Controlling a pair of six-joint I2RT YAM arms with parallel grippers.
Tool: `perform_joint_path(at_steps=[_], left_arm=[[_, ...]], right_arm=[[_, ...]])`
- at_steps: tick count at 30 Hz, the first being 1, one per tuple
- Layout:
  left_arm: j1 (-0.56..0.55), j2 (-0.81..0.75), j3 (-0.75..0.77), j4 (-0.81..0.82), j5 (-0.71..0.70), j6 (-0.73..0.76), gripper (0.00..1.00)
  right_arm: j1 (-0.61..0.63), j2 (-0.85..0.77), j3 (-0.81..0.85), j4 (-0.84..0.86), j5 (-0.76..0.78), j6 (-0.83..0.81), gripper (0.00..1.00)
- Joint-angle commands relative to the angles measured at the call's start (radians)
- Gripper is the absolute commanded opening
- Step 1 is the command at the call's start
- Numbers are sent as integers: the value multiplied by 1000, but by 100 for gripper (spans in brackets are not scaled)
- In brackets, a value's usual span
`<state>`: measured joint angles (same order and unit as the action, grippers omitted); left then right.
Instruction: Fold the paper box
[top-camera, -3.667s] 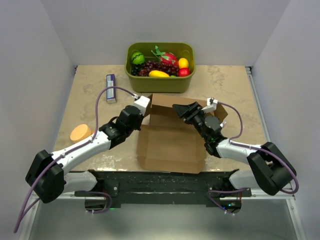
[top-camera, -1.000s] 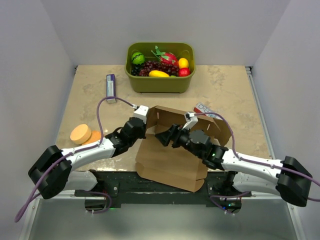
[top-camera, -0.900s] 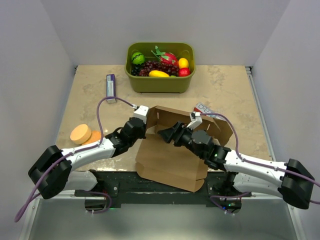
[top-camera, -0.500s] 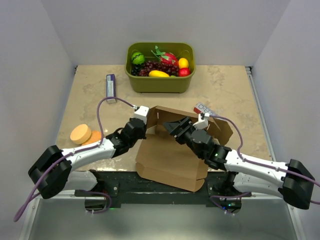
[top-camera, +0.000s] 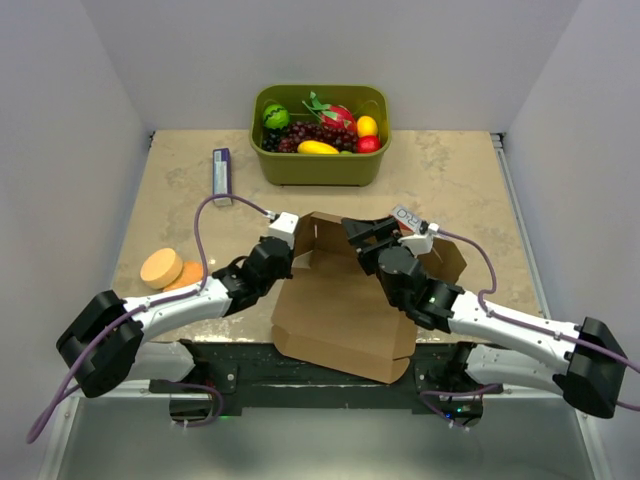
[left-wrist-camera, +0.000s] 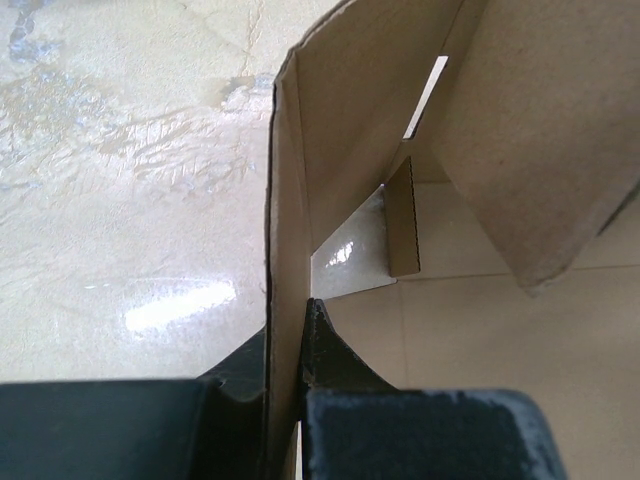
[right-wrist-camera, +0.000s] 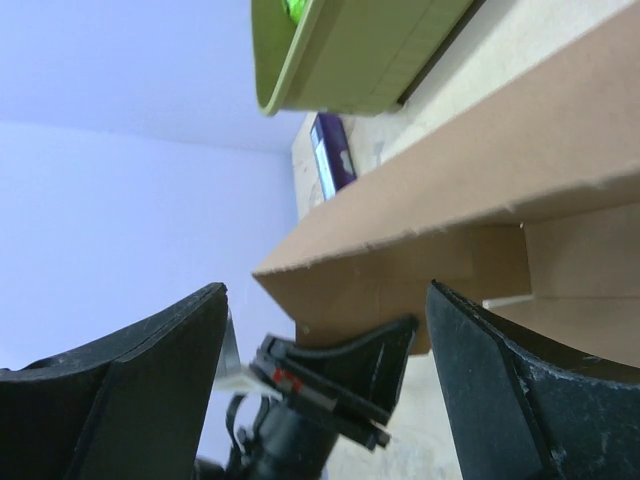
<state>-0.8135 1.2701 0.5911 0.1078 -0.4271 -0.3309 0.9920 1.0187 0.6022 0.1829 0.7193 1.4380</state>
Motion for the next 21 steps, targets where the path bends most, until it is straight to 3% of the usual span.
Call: perform_joint_path(at_steps=[1, 11, 18, 21], left_arm=[[-12, -6, -13, -2, -22, -20, 0], [-23, -9, -11, -5, -35, -25, 0], [-30, -9, -1, 1, -18, -45, 0], [-39, -9, 9, 4, -7, -60, 0]], right_arm=[[-15, 38, 94, -89, 120, 61, 84], [-50, 96, 56, -66, 161, 113, 79], [-50, 116, 27, -71, 117, 111, 59], [-50, 124, 2, -97, 103, 142, 46]])
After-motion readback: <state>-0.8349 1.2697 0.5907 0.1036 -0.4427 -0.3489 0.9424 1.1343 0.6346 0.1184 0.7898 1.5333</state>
